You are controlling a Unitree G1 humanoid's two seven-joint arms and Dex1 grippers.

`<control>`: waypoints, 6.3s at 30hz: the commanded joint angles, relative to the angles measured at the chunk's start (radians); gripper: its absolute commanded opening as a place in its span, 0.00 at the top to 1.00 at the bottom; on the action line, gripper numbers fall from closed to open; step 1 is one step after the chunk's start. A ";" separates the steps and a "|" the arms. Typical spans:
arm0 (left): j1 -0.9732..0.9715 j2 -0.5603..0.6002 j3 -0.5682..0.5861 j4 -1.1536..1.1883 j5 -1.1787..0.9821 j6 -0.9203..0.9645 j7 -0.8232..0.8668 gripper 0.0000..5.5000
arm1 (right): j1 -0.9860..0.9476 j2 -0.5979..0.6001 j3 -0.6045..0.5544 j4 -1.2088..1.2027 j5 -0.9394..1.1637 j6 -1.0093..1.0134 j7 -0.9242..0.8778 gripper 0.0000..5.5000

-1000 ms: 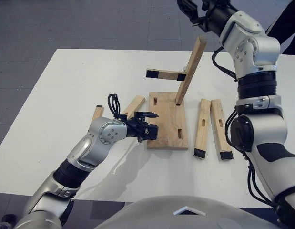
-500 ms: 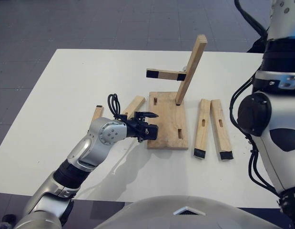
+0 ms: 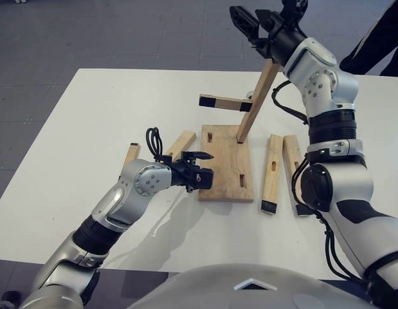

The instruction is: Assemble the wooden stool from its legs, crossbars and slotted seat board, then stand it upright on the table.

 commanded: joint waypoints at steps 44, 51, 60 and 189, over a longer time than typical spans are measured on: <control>0.231 -0.429 0.519 -0.008 -0.383 0.059 0.722 0.36 | 1.530 -0.149 0.089 -1.140 -0.120 0.093 -0.243 0.23; 0.218 -0.444 0.506 -0.023 -0.399 0.096 0.733 0.36 | 1.559 -0.134 0.091 -1.168 -0.218 0.104 -0.324 0.23; 0.191 -0.463 0.504 -0.031 -0.402 0.113 0.758 0.36 | 1.516 -0.122 0.104 -1.105 -0.211 0.148 -0.304 0.36; -0.118 0.016 0.656 0.156 -1.385 0.640 0.010 0.62 | 0.597 -0.738 0.968 -0.649 -0.781 -0.526 0.631 0.34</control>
